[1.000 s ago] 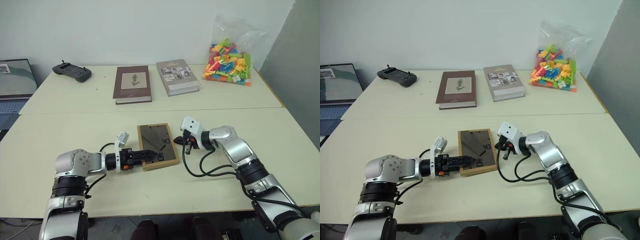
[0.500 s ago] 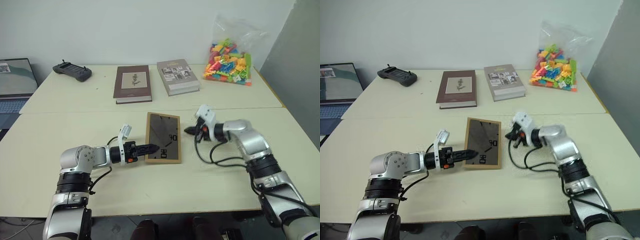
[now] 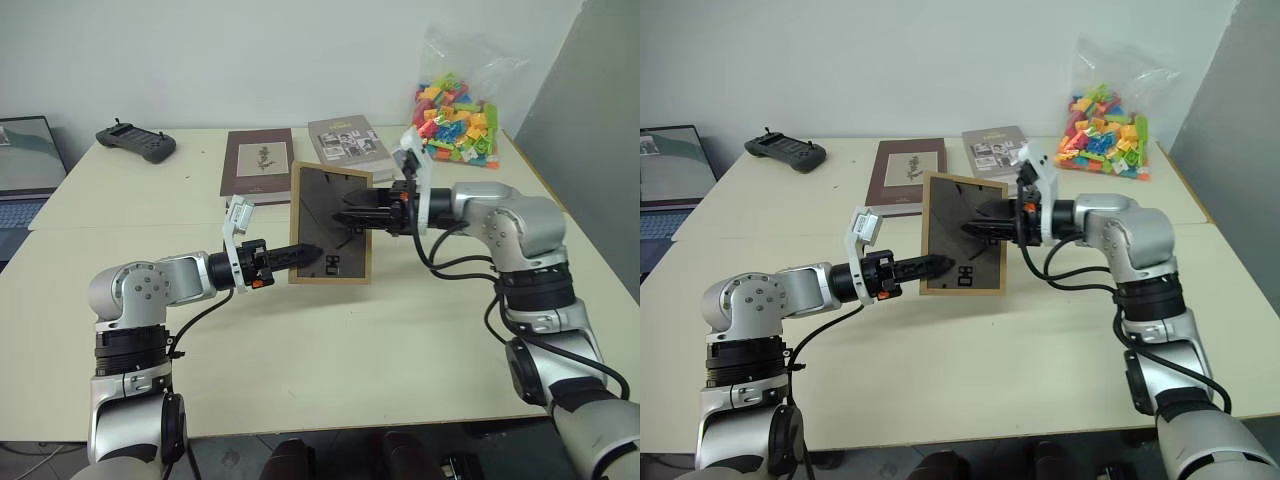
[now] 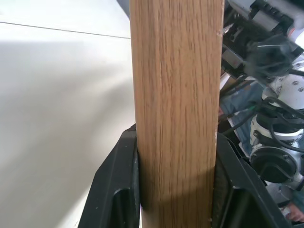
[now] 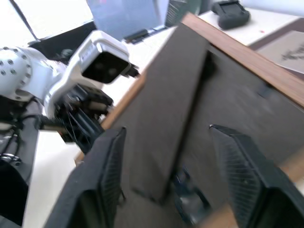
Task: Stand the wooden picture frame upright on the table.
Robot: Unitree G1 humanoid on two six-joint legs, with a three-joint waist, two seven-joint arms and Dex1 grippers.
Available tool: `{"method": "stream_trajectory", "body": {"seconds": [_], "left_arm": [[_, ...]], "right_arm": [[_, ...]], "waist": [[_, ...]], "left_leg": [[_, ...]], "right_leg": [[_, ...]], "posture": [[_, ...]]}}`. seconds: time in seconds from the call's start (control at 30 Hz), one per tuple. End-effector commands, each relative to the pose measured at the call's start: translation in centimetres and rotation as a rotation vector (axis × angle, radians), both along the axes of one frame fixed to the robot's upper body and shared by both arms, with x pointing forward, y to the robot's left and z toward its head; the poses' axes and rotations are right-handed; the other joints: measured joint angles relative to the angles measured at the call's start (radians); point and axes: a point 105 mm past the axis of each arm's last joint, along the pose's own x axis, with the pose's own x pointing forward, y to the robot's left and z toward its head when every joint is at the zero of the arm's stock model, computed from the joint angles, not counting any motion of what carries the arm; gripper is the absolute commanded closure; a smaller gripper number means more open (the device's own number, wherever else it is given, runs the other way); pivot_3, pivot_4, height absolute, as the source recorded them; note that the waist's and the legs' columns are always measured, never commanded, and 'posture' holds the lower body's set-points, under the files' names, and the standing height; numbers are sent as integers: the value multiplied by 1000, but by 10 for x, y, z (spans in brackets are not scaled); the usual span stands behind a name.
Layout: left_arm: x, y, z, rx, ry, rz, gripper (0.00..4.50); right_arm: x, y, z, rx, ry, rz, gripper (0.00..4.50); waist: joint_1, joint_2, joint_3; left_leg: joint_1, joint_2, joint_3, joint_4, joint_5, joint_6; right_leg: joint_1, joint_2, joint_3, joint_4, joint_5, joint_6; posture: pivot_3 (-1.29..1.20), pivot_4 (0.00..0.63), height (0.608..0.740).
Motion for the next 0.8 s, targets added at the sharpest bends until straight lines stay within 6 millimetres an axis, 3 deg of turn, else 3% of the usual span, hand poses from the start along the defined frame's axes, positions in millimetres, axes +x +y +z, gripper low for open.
{"method": "stream_trajectory", "body": {"seconds": [0.03, 0.17, 0.3, 0.6, 0.8], "left_arm": [[-6, -2, 25, -38, -100, -28, 3164], [-5, -2, 25, -31, -98, -15, 3164], [-5, -1, 25, -30, -92, -4, 3164], [-11, 8, 11, -42, -9, 28, 3164], [-18, 3, 9, -84, 50, -6, 3164]], "right_arm": [[3, 15, 9, 0, -59, -8, 409], [-18, 35, 15, 45, -60, 111, 409], [-40, 35, 17, 71, -43, 224, 409], [-57, -5, 6, 53, 37, 243, 409], [-35, -41, -6, -26, -29, 54, 409]], "waist": [[0, 0, 0], [1, 0, 0], [3, 0, 0], [1, 0, 0], [2, -1, 0]], "left_leg": [[0, 0, 0, 0, 0, 0], [-1, 0, 0, 0, 1, -2], [-2, 0, 0, 0, 1, -2], [-1, 0, 0, 0, 1, -2], [-1, 0, 0, 0, -1, 1]], "right_leg": [[0, 0, 0, 0, 0, 0], [-1, 0, 0, -1, 0, 0], [-1, 0, 0, -1, 0, 0], [-1, 0, 0, 0, 0, 0], [-1, 0, 0, 0, 0, 0]], "posture": [[0, 150, 740], [0, 150, 740], [0, 150, 740], [0, 150, 740], [0, 150, 740]]}}
